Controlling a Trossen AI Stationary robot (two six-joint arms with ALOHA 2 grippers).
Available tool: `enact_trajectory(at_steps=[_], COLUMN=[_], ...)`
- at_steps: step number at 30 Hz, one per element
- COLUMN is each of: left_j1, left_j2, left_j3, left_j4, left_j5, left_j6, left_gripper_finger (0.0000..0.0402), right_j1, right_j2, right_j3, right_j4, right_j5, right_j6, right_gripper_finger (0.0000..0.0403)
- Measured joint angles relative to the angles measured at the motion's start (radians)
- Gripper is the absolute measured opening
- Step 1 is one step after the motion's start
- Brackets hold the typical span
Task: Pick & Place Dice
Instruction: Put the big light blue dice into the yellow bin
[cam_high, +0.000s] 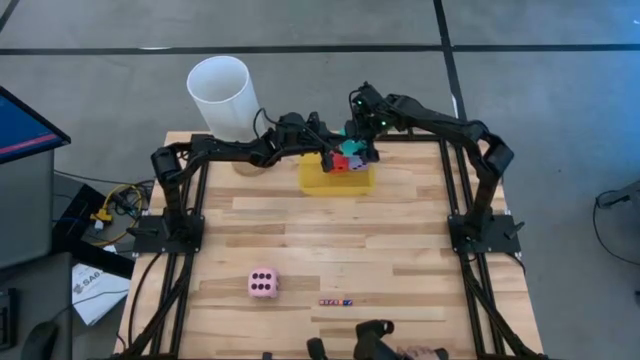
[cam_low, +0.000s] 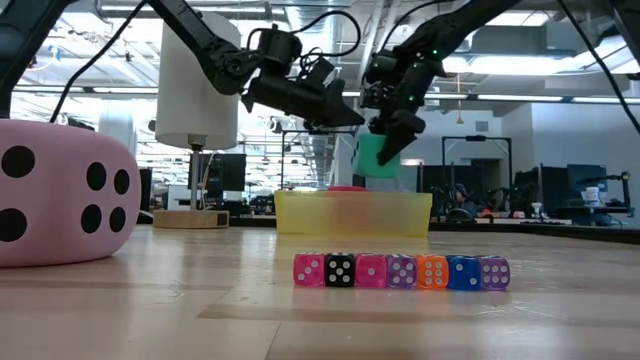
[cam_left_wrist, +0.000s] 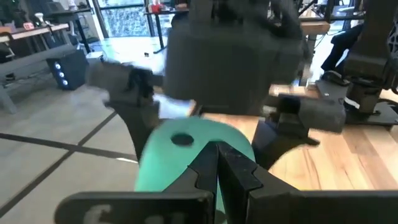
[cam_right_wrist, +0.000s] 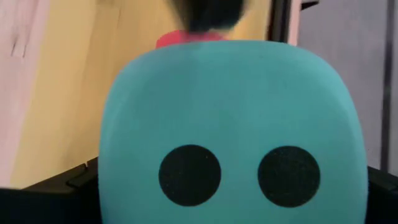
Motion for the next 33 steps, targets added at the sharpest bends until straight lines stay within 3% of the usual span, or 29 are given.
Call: enact_trajectory(at_steps=[22,26,33], left_j1=[0.000,-0.003,-0.003], left_j2=[0.000,0.000,0.000], left_j3=[0.000,0.000,0.000], left_j4=[0.001,0.002,-0.023], left_j5=[-0.002,-0.058,-0.066], left_j6=[0.003,0.004,0.004], left_gripper_finger=[0.0000,0.0000,0.0000], right_j1=[0.022,0.020,0.021], right_j2=[-0.011,-0.007,0.007], right_j3=[-0.001,-0.001,-0.002], right_j4=[0.035,0.063,0.076], right_j5=[-0.015,-0.014,-0.015], right_j6=[-0.010,-0.021,-0.035], right_gripper_finger=[0.0400,0.0400,0.0400])
